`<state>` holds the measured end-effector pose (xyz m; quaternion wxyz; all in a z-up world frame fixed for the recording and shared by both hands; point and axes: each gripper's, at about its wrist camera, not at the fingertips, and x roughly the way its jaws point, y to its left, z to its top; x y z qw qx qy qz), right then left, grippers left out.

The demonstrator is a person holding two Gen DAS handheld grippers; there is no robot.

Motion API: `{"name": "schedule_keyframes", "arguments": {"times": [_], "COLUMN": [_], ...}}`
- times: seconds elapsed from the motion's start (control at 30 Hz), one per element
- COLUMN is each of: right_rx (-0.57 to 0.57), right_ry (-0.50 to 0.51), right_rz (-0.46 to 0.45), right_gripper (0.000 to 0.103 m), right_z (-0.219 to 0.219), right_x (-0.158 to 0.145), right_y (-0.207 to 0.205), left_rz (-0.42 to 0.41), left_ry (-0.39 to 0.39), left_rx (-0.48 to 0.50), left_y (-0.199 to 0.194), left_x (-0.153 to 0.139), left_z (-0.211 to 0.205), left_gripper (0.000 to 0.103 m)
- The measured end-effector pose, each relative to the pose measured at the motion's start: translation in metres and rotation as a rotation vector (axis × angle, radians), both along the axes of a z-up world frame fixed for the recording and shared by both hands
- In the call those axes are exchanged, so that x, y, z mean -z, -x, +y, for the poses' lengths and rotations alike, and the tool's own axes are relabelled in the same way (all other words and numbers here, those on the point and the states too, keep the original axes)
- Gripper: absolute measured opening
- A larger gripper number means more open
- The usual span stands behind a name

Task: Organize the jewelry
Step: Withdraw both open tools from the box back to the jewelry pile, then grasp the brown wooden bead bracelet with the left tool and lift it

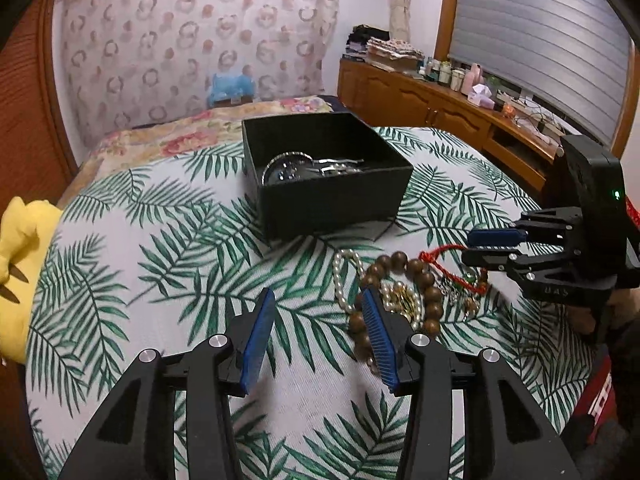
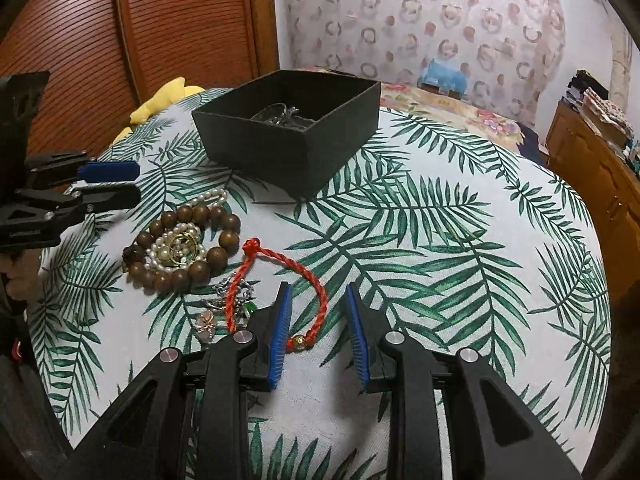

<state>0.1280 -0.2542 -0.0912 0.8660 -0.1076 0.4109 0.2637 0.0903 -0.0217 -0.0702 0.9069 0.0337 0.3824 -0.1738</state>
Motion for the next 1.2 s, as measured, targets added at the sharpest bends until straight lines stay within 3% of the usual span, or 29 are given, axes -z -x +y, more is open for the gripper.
{"name": "schedule_keyframes", "arguments": {"times": [0.07, 0.17, 0.7, 0.93, 1.2], "right_rx": [0.001, 0.001, 0.002, 0.002, 0.002], "right_ry": [0.009, 0.029, 0.053, 0.051, 0.051], "right_rz": [-0.006, -0.017, -0.034, -0.033, -0.033], "right_gripper": [0.029, 0.029, 0.029, 0.029, 0.029], "right_z": [0.000, 0.002, 0.005, 0.005, 0.005], "right_x": [0.000, 0.000, 0.000, 0.000, 0.000], "right_y": [0.001, 0.002, 0.003, 0.003, 0.003], "left_rz": [0.008, 0.016, 0.043, 0.044, 0.064], "left_ry": [-0.001, -0.001, 0.006, 0.023, -0.008], "left_rx": [-0.002, -0.006, 0.009, 0.003, 0.037], "left_y": [0.001, 0.001, 0.000, -0.001, -0.005], "left_x": [0.003, 0.007, 0.016, 0.016, 0.021], "left_z": [-0.001, -0.003, -0.008, -0.005, -0.018], "left_gripper": [0.044, 0.063, 0.063, 0.037, 0.034]}}
